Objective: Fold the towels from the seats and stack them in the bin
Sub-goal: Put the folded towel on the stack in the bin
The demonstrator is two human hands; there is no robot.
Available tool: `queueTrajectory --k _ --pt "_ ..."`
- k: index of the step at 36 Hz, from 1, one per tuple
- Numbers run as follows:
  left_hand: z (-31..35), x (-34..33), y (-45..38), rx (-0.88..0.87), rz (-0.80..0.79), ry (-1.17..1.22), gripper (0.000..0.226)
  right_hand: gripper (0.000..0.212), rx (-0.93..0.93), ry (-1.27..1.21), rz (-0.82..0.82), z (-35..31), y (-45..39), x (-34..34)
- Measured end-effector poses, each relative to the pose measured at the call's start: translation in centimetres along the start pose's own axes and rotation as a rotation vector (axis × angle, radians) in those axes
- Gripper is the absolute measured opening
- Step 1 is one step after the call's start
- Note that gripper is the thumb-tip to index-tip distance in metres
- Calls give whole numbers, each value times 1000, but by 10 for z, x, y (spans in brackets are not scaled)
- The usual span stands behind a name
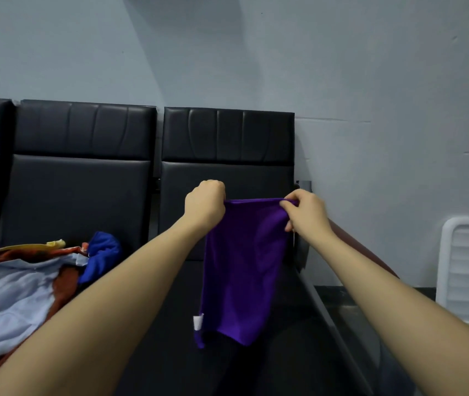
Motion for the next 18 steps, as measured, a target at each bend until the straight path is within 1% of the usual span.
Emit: queueTrajectory --k 2,4,6,8,10,12,14,16,18 --pt "-1 1 -7 1 16 28 22 6 -59 -151 60 2 -7 -4" --pt "-3 1 -15 1 14 73 17 6 -75 -215 135 4 -14 -7" --pt "-6 0 -24 -2 -10 131 13 2 -51 -222 159 3 -20 -10" --pt "-7 -1 -31 -15 -51 208 13 10 -23 -194 131 2 -23 -13" --pt "-7 -1 -34 -19 -99 277 17 15 -19 -180 120 4 -25 -15" --pt "-6 -2 -34 0 -140 317 19 11 -2 -176 158 6 -27 -12" --pt "-6 -6 -34 12 -161 313 19 7 16 -171 209 5 -28 -8" --pt "-7 -10 -34 10 -183 267 18 8 21 -196 251 6 -28 -6" --pt "-8 -15 -35 8 -205 210 15 10 15 -190 260 6 -27 -6"
Point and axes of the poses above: each hand's wrist, its own y-axis away from the middle knuckle, its own x-axis out of the back of the hand, z = x × y, the point moved 6 cm from there along -y, towards the middle knuckle, and after that the axes turned 11 degrees about x, right-handed, at the moved point
